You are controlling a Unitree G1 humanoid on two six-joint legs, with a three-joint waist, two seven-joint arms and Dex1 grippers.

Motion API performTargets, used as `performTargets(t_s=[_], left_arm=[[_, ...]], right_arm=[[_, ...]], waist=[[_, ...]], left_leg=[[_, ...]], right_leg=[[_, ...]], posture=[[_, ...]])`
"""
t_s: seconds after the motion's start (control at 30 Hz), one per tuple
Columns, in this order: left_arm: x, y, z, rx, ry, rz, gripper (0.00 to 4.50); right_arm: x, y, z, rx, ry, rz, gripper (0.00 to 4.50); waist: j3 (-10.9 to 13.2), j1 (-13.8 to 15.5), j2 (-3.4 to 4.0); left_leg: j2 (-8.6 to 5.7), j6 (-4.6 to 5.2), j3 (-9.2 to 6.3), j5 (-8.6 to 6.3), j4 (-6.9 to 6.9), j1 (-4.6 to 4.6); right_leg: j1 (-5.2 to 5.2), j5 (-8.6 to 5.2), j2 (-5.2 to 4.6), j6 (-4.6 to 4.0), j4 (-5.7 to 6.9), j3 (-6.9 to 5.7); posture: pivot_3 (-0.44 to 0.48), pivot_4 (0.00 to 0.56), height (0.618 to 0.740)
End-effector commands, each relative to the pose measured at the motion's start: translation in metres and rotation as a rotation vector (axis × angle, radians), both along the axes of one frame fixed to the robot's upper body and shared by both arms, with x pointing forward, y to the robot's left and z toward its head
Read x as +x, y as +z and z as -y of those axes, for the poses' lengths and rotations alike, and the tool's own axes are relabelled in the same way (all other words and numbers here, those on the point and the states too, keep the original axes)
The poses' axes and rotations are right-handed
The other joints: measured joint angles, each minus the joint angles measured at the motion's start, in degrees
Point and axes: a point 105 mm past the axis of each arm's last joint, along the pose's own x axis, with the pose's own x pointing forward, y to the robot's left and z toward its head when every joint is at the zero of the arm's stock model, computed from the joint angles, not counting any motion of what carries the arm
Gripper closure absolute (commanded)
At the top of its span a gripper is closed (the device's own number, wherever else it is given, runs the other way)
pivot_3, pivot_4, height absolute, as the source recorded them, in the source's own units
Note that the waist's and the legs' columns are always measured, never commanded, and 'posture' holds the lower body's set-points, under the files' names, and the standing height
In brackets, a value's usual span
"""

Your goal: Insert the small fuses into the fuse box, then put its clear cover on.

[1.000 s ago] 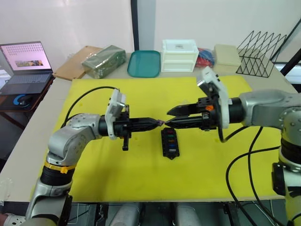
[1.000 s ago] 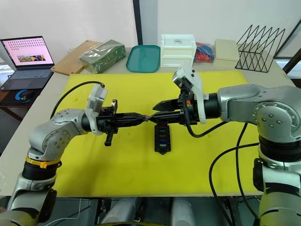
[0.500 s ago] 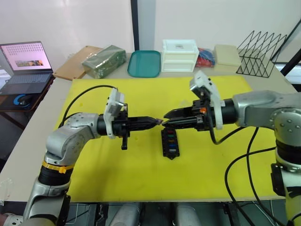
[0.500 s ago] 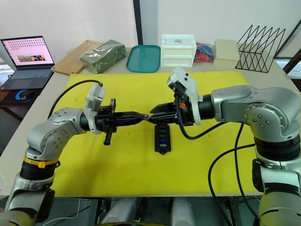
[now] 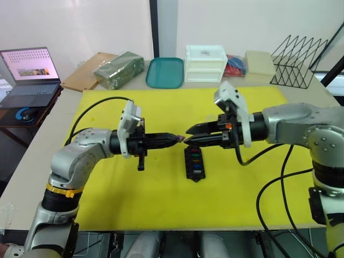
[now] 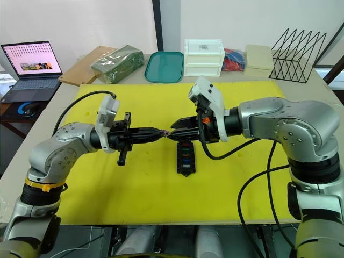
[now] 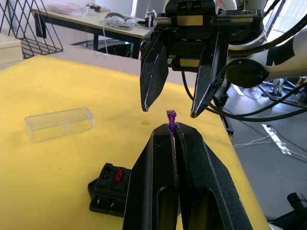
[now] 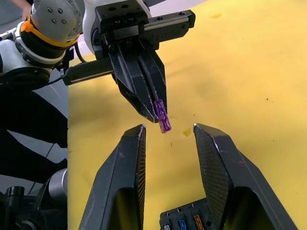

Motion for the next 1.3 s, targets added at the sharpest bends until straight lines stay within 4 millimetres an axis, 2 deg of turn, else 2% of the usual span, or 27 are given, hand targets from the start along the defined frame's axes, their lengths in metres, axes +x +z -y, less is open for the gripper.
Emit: performTargets(t_s=[0.03,0.5,0.6,0.7,0.9,1.03,1.13,1.3], left_arm=[[-0.002,0.008,-0.001,-0.019,-0.005,0.038,4.5],[-0.002,0.007,-0.001,-0.016,0.006,0.036,4.5],[-0.002,0.006,-0.001,-0.015,0.009,0.036,4.5],[-0.002,0.006,-0.001,-0.015,0.01,0.035,4.5],[-0.001,0.002,-0.003,-0.002,0.019,0.034,4.5],[0.007,-0.01,-0.003,0.077,0.072,-0.014,4.5],[0.012,-0.016,-0.003,0.123,0.096,-0.04,3.78],[0.019,-0.036,-0.003,0.23,0.118,0.024,2.02]], right_arm=[[-0.001,0.008,-0.004,0.013,0.021,0.048,2.89],[-0.001,0.009,-0.01,0.024,0.046,0.054,2.89],[-0.001,0.009,-0.01,0.021,0.048,0.056,3.46],[-0.001,0.009,-0.01,0.022,0.05,0.056,4.47],[-0.003,0.011,-0.011,0.021,0.059,0.063,4.47],[-0.003,0.011,-0.01,0.0,0.061,0.083,4.47],[0.002,0.008,-0.005,-0.055,0.046,0.126,4.5],[0.021,-0.006,0.011,-0.18,0.031,0.188,4.5]], waist=[[0.0,-0.01,0.0],[0.0,0.0,0.0],[0.0,0.0,0.0],[0.0,0.0,0.0],[0.0,0.0,0.0],[0.0,0.01,0.0],[0.0,-0.01,0.0],[0.01,0.0,0.01]], left_leg=[[0.0,0.0,0.0,0.0,0.0,0.0],[0.0,0.0,0.0,0.0,0.0,0.0],[0.0,0.0,0.0,0.0,0.0,0.0],[0.0,0.0,0.0,0.0,-0.01,0.0],[0.0,0.0,-0.01,0.0,-0.01,0.0],[0.0,0.0,0.0,0.0,-0.02,0.0],[0.0,0.0,0.0,0.0,-0.02,0.0],[0.0,0.0,0.01,0.0,-0.04,0.0]], right_leg=[[0.0,0.0,0.0,0.0,0.0,0.0],[0.0,0.0,0.0,0.0,0.0,0.0],[0.0,0.0,0.0,0.0,0.0,0.0],[0.0,0.0,0.0,0.0,-0.01,0.0],[0.0,0.0,0.0,0.0,-0.01,0.0],[0.0,0.0,0.0,0.0,-0.01,0.0],[0.0,0.0,0.0,0.0,-0.01,0.0],[-0.02,0.0,0.01,0.0,-0.03,-0.01]], posture=[[0.0,0.15,0.74],[0.0,0.15,0.74],[0.0,0.15,0.74],[0.0,0.15,0.74],[0.0,0.15,0.74],[0.0,0.15,0.74],[0.0,0.15,0.74],[0.0,0.15,0.74]])
